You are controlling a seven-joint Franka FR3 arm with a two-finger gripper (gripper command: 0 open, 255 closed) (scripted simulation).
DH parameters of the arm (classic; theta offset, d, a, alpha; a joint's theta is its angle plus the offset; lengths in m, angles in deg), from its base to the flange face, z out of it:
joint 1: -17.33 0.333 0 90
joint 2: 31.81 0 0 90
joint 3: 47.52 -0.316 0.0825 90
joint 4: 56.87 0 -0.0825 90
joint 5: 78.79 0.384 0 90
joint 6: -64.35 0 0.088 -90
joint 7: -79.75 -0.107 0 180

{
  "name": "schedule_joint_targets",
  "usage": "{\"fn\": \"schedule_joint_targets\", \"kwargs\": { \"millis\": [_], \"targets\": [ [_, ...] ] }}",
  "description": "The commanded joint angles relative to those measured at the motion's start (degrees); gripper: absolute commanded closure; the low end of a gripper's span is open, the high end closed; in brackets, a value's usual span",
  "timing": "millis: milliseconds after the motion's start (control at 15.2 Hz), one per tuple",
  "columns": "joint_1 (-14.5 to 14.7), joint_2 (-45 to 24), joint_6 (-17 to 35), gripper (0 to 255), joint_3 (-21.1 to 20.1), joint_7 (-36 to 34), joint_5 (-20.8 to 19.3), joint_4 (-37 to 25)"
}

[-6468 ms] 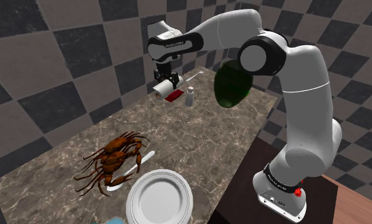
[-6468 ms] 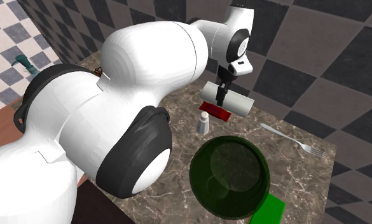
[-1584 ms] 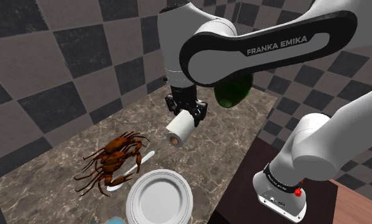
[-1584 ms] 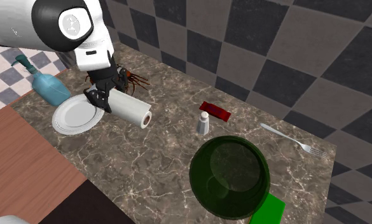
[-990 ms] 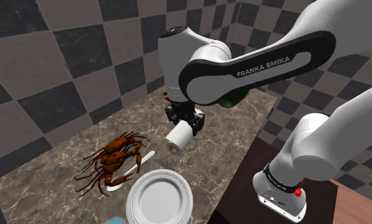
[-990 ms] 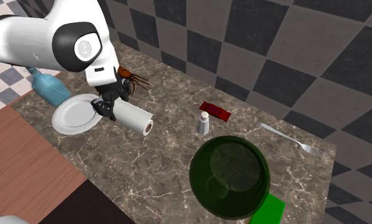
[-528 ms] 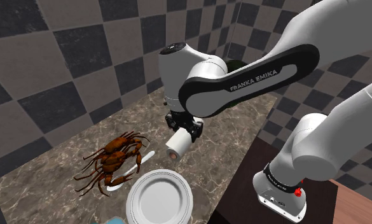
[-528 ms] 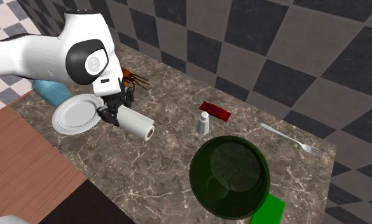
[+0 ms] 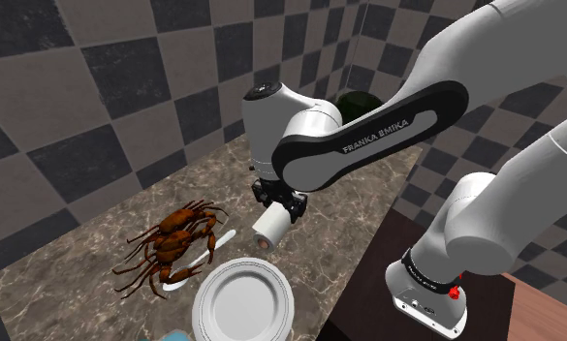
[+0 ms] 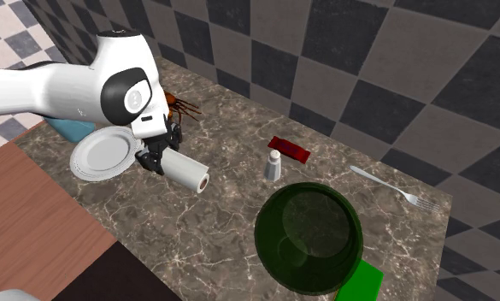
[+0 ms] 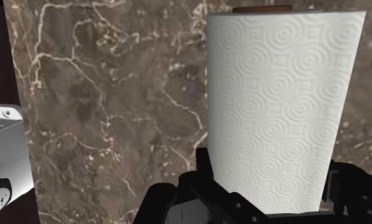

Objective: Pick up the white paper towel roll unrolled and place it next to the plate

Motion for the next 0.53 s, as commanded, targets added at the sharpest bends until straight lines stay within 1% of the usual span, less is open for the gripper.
{"fn": "schedule_joint_targets", "kwargs": {
  "millis": [0,198,264,462],
  "targets": [
    [0.0,-0.1,0.1,255,0.0,0.0,0.0,0.1],
    [0.0,-0.1,0.1,255,0.0,0.0,0.0,0.1],
    [0.0,0.0,0.1,0,0.0,0.0,0.0,0.1],
    [0.0,0.0,0.1,0,0.0,0.0,0.0,0.1]
  ]
}}
